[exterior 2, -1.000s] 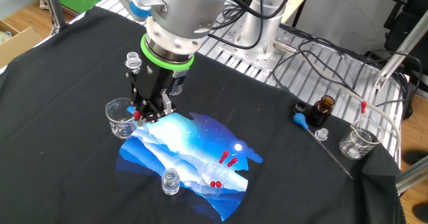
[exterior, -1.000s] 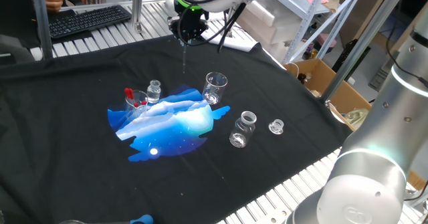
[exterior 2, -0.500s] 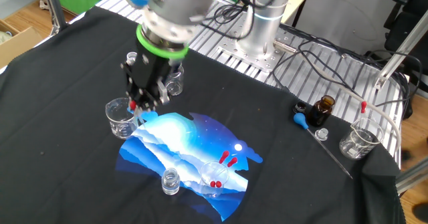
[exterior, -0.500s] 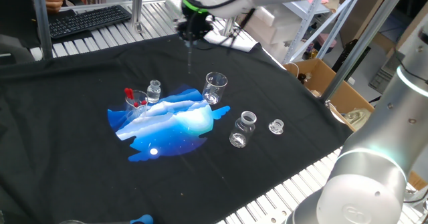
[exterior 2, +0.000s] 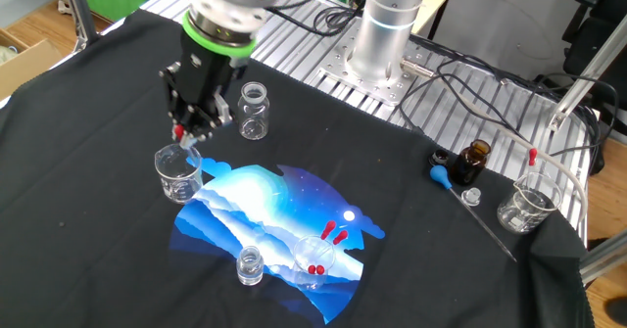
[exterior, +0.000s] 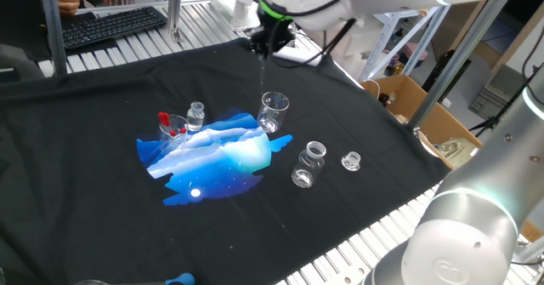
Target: Transfer liquid using a dropper
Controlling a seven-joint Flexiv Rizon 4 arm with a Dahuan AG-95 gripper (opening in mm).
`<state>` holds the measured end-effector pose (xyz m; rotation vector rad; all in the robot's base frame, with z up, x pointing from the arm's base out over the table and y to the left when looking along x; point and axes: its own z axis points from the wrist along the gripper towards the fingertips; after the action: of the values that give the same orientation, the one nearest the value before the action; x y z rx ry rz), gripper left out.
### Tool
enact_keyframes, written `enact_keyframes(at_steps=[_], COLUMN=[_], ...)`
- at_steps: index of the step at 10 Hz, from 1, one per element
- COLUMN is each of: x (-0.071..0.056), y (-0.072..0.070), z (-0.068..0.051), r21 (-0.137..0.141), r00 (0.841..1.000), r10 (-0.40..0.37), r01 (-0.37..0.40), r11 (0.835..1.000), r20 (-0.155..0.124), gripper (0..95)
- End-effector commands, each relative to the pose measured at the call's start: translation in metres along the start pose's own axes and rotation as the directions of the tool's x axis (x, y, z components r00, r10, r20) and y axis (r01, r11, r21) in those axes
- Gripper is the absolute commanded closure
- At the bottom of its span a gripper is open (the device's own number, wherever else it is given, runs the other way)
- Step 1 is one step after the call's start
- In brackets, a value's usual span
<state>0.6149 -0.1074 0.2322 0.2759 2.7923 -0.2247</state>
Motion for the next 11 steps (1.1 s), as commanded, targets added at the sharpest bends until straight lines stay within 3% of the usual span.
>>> enact_keyframes(at_steps=[1,5,11], x=[0.002,0.008,0.017], y=[-0.010,-0.025,-0.026], z=[0.003,0.010,0.034], r21=[-0.011,-0.023,-0.050], r00=[1.000,0.999,0.998], r10=[-0.020,-0.044,-0.034], r01=[0.020,0.044,0.036], r11=[1.000,0.999,0.998], r20=[0.007,0.017,0.044], gripper=[95.0,95.0,95.0])
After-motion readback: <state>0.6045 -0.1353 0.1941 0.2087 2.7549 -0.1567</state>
